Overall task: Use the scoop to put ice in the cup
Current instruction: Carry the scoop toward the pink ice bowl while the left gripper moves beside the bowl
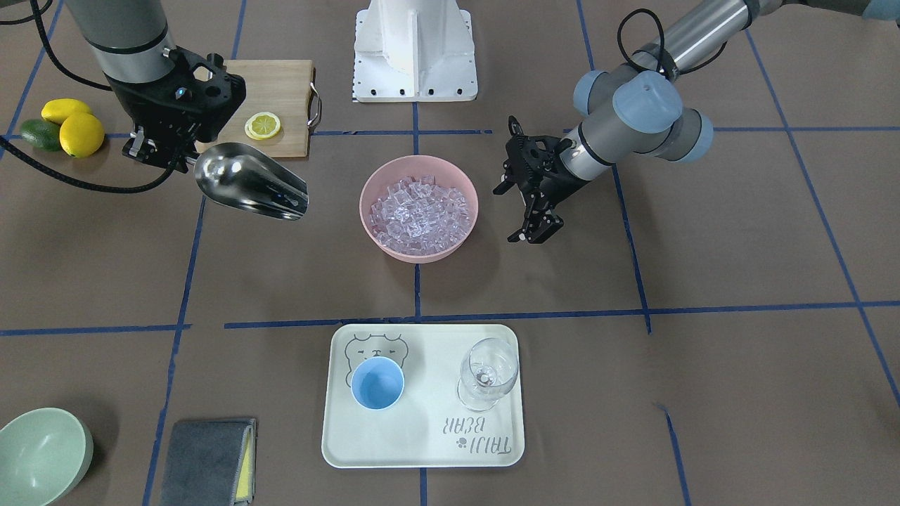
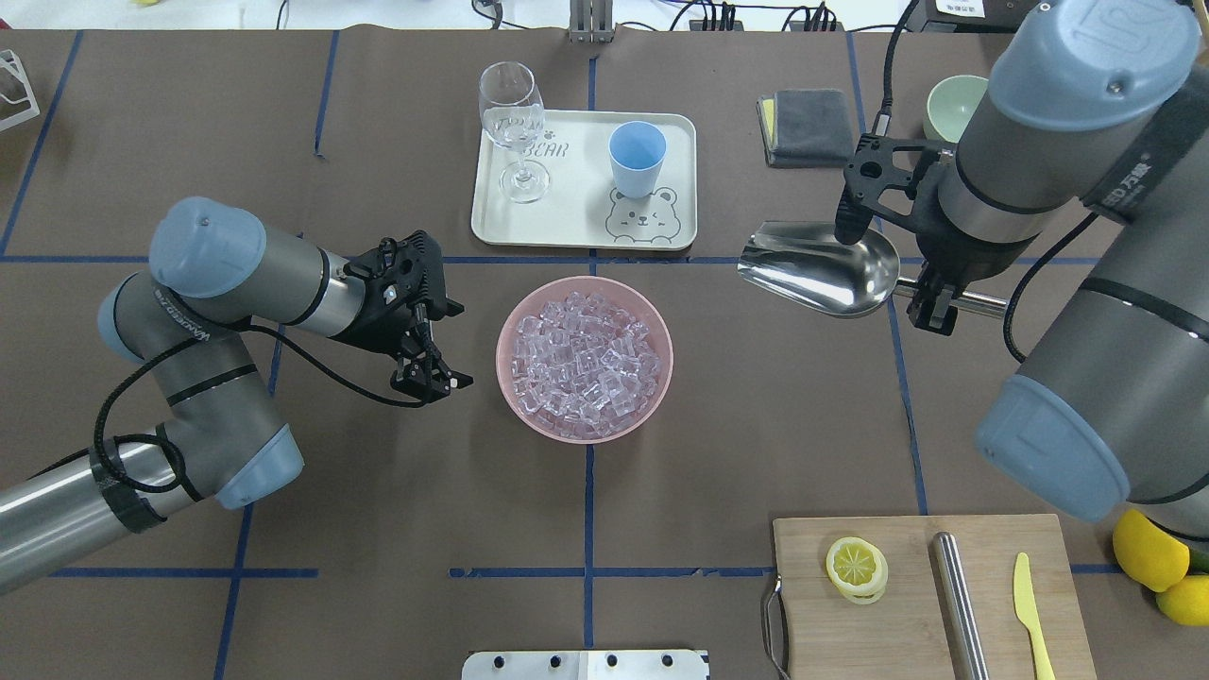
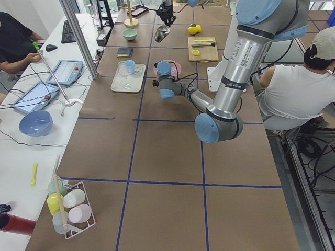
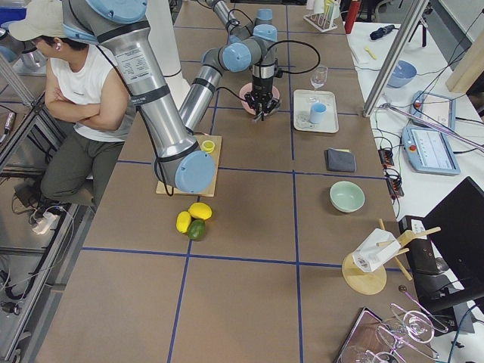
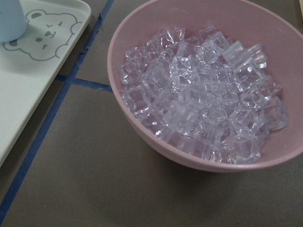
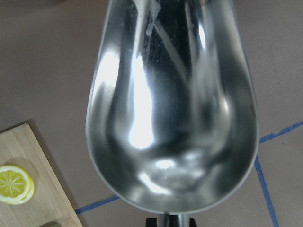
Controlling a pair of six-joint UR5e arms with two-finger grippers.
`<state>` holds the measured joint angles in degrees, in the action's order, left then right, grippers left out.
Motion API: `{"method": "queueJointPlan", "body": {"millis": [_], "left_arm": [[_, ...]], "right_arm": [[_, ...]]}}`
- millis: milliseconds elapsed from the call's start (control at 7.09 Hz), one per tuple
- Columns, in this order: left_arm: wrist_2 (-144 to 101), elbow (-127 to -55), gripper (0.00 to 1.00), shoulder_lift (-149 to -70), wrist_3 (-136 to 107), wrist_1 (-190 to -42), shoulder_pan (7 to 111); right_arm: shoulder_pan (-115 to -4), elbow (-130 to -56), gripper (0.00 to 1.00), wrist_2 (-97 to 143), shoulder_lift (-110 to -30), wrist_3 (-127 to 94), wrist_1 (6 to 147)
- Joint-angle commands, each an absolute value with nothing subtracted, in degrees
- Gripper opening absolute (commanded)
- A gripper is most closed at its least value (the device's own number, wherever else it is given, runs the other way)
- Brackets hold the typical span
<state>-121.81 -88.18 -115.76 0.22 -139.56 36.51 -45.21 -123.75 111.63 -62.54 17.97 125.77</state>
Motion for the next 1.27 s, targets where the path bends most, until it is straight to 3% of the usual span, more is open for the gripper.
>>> {"method": "queueJointPlan", "body": {"millis": [0,564,1129], "left_arm": [[-121.6,-86.6,1.00,-117.0,1.4,-142.9,35.6],[-121.5,-83.4,1.00,-117.5,1.0,-148.8,34.3],[-121.4,-83.4,1.00,-117.7,1.0,-148.9,34.2]], "right_arm": [[-42.8,-124.4,0.00,108.3,-58.5,18.7,134.2],[-37.5,-123.5,0.00,103.0,-53.5,19.0,143.6],[-33.1,-113.3,0.00,99.7,-43.7,21.5,148.8]]}}
